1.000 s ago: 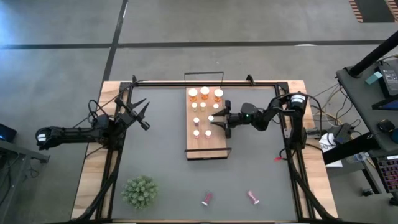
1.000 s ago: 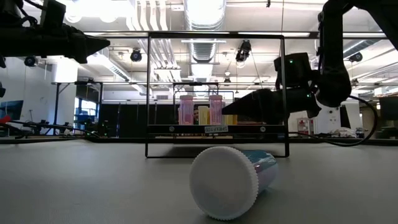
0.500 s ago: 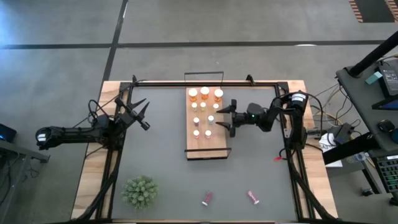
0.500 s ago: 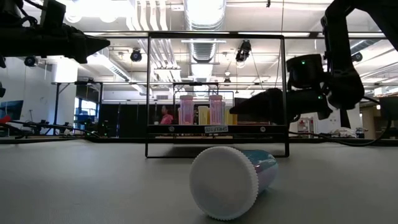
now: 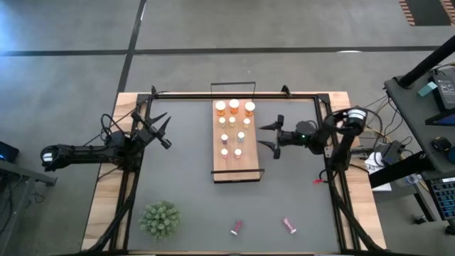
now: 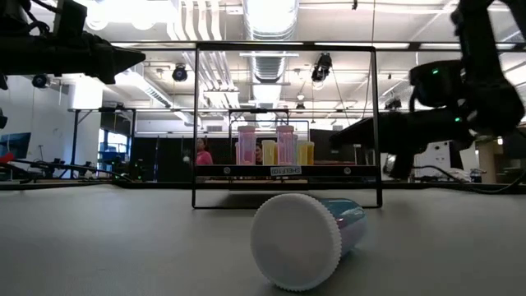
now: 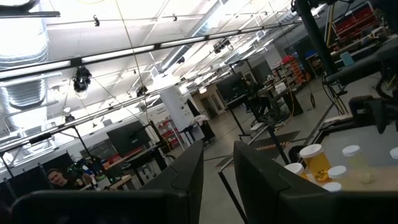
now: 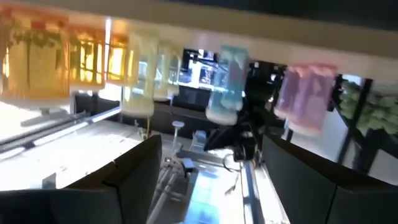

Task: Pick and place medicine bottles onto shelf by color
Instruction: Put the pink pill bottle on the shelf aligned with the other pink bottles

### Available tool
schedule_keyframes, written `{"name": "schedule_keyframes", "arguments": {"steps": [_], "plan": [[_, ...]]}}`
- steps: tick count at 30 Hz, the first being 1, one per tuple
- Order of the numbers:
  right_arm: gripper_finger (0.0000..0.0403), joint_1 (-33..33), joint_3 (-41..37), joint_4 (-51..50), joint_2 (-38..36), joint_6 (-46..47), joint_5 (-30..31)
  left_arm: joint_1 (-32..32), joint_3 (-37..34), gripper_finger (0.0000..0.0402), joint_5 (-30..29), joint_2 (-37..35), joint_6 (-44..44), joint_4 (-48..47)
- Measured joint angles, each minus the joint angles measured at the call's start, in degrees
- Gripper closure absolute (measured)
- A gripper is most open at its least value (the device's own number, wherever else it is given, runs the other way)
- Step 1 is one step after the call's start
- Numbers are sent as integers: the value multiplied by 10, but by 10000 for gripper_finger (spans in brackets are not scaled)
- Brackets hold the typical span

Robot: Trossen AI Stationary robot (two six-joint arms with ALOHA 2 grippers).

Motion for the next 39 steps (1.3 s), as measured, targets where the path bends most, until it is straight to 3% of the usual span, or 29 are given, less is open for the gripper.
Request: {"name": "schedule_keyframes", "arguments": {"steps": [9, 18, 22, 30, 35, 39], "plan": [[135, 28, -92, -40, -104, -7, -5, 0, 0, 330, 0, 0, 0, 0], [136, 28, -89, -136, -182, -8, 0, 0, 0, 330, 0, 0, 0, 0], [136, 28, -66, -183, -203, -55, -19, 0, 0, 330, 0, 0, 0, 0], [136, 28, -2, -274, -253, -212, -78, 0, 0, 330, 0, 0, 0, 0], [136, 28, 45, -383, -306, -394, -111, 0, 0, 330, 0, 0, 0, 0], [136, 29, 90, -537, -376, -564, -132, 0, 0, 330, 0, 0, 0, 0]]}}
